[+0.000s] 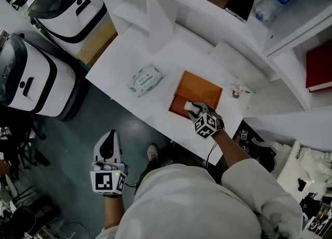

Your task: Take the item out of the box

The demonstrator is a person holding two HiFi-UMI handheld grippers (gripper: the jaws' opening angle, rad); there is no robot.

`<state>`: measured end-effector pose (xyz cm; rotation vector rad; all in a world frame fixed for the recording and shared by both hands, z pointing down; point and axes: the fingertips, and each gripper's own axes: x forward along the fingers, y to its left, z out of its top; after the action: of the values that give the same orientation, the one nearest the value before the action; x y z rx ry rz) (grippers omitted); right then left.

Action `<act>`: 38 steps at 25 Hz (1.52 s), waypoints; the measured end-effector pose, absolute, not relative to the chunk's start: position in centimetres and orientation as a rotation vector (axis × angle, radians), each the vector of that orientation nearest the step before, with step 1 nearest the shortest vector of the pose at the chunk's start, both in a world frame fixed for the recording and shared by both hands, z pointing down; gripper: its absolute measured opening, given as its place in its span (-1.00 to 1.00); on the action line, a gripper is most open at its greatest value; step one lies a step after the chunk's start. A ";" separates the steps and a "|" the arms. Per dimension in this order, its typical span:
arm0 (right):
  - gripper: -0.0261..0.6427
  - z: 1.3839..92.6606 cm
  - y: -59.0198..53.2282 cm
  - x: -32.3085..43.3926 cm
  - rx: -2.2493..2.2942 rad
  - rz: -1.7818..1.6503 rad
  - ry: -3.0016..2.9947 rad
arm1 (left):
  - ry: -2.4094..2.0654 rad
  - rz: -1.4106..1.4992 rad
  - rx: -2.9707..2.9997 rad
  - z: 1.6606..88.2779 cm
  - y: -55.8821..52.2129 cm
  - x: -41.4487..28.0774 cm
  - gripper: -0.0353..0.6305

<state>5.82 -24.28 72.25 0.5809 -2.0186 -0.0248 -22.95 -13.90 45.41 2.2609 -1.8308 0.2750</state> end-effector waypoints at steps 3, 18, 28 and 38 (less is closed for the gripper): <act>-0.42 70.2 -24.3 5.8 0.621 -0.028 -2.060 | -1.807 0.266 2.287 45.2 -14.4 -22.5 -0.88; -0.42 58.9 -24.0 5.7 0.882 -0.086 -2.266 | -1.693 0.243 2.407 44.1 -16.5 -20.4 -0.88; -0.42 51.2 -23.0 6.4 1.058 -0.148 -2.424 | -1.618 0.228 2.495 43.2 -17.5 -18.3 -0.88; -0.42 45.7 -21.5 7.2 1.191 -0.200 -2.519 | -1.557 0.229 2.554 42.7 -17.8 -16.8 -0.88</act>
<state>7.19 -21.54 45.73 1.1906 -2.5189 -0.1999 -16.83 -17.77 42.68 2.5540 -1.5565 0.2295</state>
